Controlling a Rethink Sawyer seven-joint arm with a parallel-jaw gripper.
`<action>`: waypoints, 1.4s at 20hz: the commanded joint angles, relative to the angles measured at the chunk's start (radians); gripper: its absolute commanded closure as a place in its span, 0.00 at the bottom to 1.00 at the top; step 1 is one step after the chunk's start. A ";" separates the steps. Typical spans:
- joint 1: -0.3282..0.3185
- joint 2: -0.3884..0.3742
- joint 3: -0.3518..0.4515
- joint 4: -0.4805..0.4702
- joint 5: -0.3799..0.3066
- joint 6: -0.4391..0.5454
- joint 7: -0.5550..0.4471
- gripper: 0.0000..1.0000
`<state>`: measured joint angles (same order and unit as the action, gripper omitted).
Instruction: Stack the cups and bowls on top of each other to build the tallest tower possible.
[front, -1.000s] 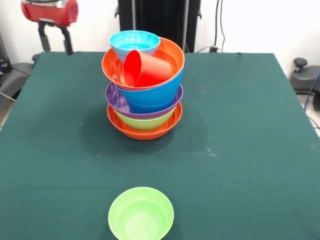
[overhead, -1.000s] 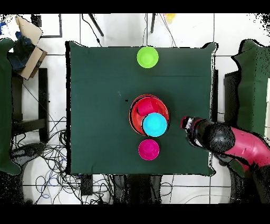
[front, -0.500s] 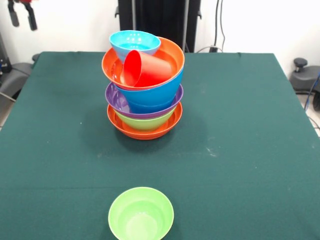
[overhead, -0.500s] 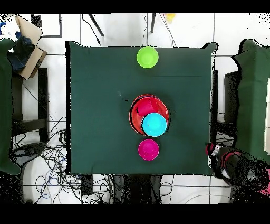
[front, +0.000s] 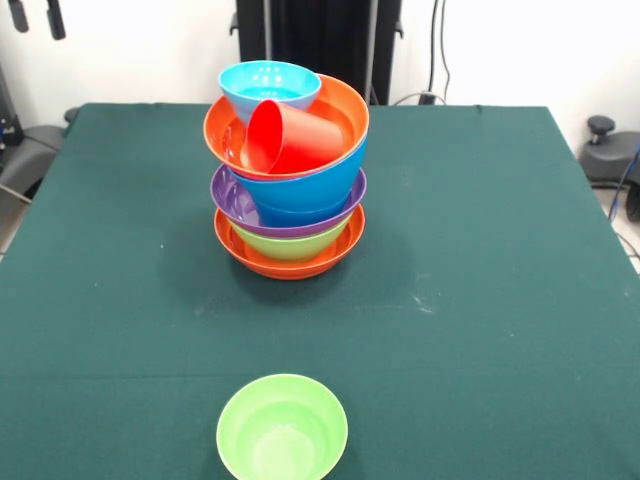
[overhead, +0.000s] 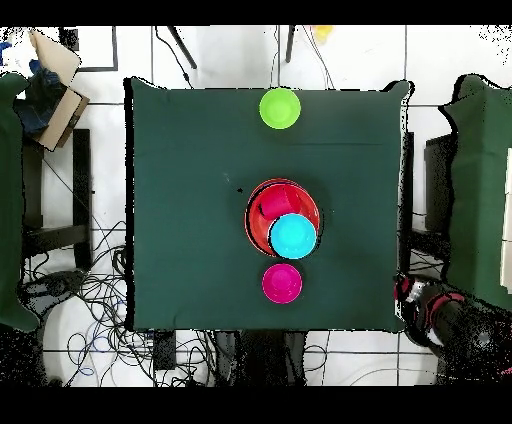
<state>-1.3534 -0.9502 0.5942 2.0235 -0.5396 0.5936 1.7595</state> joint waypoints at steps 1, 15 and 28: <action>0.149 0.104 0.108 -0.129 -0.093 0.167 -0.274 0.00; 0.377 0.328 0.055 -0.493 -0.149 0.338 -0.250 0.00; 0.580 0.561 0.037 -0.943 -0.152 0.550 -0.259 0.00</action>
<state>-0.8586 -0.5237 0.6285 1.3566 -0.6205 0.9897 1.7597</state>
